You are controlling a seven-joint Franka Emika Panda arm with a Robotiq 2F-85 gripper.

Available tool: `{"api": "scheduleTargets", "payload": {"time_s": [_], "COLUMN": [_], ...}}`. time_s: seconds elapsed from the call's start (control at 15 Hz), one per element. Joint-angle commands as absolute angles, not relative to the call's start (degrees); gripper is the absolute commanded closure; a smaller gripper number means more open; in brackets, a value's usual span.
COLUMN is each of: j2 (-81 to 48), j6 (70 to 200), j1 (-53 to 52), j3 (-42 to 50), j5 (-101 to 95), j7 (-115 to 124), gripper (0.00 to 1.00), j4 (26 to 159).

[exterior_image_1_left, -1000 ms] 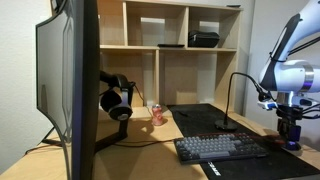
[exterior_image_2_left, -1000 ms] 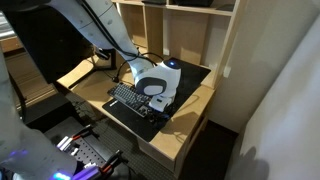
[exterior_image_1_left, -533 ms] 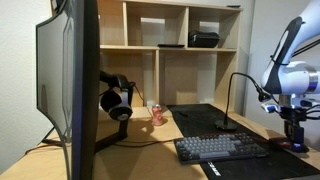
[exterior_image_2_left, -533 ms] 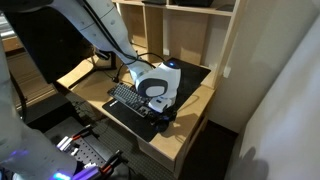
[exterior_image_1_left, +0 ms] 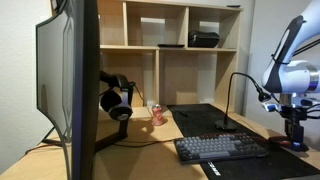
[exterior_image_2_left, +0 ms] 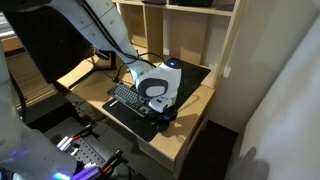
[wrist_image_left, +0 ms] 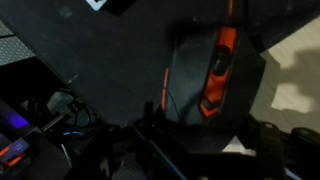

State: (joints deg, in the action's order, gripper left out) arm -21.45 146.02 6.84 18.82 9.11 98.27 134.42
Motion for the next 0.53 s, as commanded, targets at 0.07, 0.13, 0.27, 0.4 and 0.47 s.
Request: {"api": "scheduleTargets", "payload": {"time_s": [0.07, 0.13, 0.27, 0.4, 0.47], "j2": [-21.70, -21.50, -20.70, -20.52, -20.42], "j6": [151.75, 151.97, 151.03, 151.86, 151.18], "j1": [7.57, 8.13, 9.70, 11.20, 11.87], "j3": [17.89, 17.16, 15.11, 12.98, 12.10], "j5": [9.55, 10.70, 13.66, 17.40, 19.39], "j7": [97.12, 96.22, 92.69, 87.17, 84.78], "gripper": [0.50, 0.50, 0.50, 0.50, 0.50], "j4": [135.02, 135.02, 135.14, 135.29, 135.12]}}
